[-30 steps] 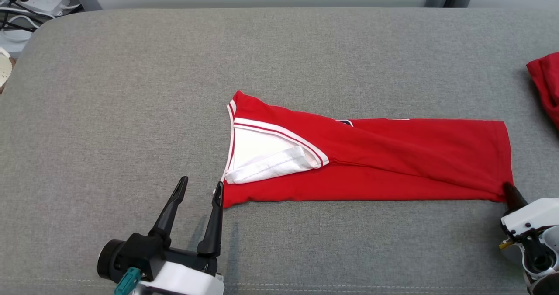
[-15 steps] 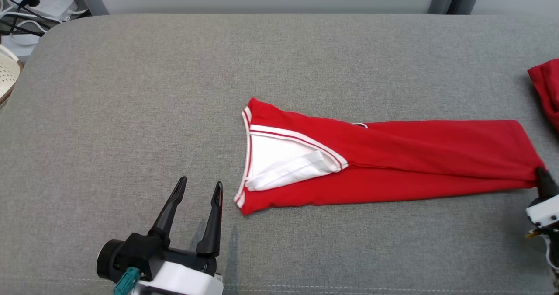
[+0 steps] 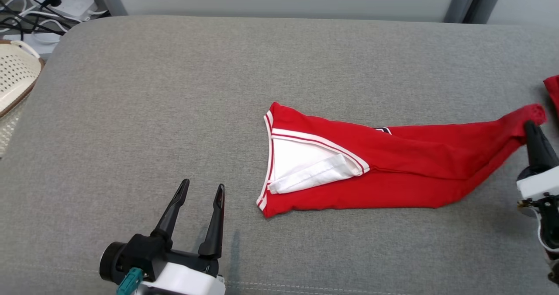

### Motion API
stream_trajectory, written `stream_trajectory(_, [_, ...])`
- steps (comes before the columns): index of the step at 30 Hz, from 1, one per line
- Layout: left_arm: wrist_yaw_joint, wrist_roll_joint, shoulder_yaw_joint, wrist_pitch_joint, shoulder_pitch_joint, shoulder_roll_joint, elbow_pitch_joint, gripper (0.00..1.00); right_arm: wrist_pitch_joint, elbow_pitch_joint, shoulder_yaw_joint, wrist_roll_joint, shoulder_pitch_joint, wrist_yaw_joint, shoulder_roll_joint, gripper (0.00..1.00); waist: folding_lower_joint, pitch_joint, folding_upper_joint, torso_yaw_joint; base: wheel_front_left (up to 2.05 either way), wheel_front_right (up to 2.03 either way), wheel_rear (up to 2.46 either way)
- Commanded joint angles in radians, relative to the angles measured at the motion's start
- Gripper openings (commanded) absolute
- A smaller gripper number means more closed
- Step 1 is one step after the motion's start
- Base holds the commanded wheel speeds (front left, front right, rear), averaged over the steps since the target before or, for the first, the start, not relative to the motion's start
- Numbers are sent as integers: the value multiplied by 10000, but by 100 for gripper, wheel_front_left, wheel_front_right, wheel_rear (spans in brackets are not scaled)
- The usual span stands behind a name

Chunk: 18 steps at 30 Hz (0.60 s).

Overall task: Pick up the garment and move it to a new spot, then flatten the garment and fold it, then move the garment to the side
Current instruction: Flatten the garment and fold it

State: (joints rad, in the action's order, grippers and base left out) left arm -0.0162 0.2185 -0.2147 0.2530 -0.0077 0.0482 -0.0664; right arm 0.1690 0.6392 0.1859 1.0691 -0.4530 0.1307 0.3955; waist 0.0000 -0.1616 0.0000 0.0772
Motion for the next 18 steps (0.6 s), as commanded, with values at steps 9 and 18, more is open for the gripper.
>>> stream_trajectory(9, [188, 108, 168, 88, -375, 21, 148, 100, -382, -2934, 876, -1060, 741, 0, -261, 0, 0, 134, 0, 754, 0, 0, 0])
stream_trajectory(18, [290, 323, -49, 88, -479, 21, 212, 100, -1378, -3788, 1225, -2052, 584, 0, -1680, 0, 0, 62, 0, 1549, 0, 0, 0])
